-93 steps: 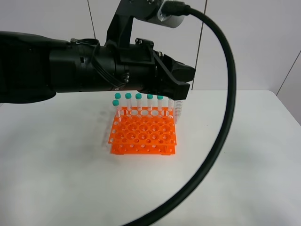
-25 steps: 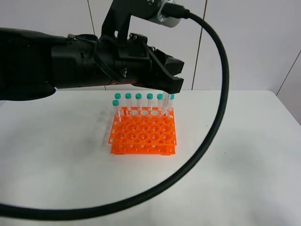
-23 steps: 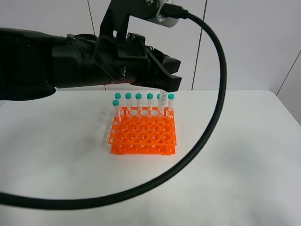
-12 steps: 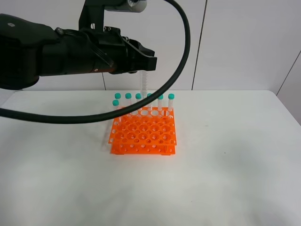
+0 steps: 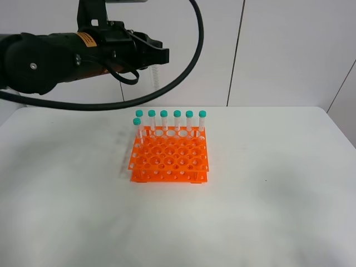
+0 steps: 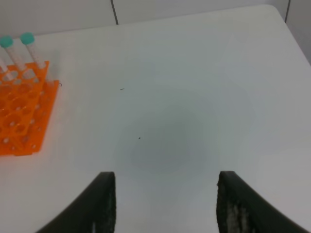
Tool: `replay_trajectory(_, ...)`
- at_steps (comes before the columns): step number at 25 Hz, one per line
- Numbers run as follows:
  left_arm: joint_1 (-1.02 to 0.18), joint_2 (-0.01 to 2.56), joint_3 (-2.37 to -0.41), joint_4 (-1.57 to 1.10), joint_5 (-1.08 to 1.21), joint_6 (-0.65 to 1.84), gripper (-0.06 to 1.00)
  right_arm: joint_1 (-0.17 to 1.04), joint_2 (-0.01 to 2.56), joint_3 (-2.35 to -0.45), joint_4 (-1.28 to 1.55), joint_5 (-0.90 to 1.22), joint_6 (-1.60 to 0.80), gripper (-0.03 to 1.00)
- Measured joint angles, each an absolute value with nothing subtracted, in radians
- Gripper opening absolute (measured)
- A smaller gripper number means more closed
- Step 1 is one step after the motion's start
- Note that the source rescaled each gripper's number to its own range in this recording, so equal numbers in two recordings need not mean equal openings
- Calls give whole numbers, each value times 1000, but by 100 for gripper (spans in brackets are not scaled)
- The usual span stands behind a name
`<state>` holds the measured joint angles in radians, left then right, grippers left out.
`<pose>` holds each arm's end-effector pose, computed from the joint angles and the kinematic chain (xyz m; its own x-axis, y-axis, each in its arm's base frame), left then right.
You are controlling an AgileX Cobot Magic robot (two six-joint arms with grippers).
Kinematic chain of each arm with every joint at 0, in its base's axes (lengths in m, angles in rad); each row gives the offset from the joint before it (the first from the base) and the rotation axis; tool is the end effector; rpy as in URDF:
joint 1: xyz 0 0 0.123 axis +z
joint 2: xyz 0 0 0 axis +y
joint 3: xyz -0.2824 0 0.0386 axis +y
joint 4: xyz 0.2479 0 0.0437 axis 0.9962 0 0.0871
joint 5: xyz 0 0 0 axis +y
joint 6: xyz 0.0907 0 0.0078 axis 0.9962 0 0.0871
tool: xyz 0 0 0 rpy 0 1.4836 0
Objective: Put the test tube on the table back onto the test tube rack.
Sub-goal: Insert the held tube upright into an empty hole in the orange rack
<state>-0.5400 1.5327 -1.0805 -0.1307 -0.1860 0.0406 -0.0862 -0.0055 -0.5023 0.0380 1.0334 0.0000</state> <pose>0.3094 -0.1829 0.3212 -0.1968 0.0157 -0.9803 0.4782 0.8744 -0.0820 -0.0046 0.0034 0.2801 -0.4215 0.0559 -0.9051 0.0648 0.9974 0.0315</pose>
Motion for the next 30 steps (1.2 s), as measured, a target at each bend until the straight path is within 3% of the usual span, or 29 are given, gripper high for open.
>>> replay_trajectory(22,-415,1808,-1071,-9,-442,-116,0,-86,-6,-502,38,1033,0,54)
replay_trajectory(30,-401,1830,-974,0,-584,-119,0,-86,-6,-502,38,1033,0,54)
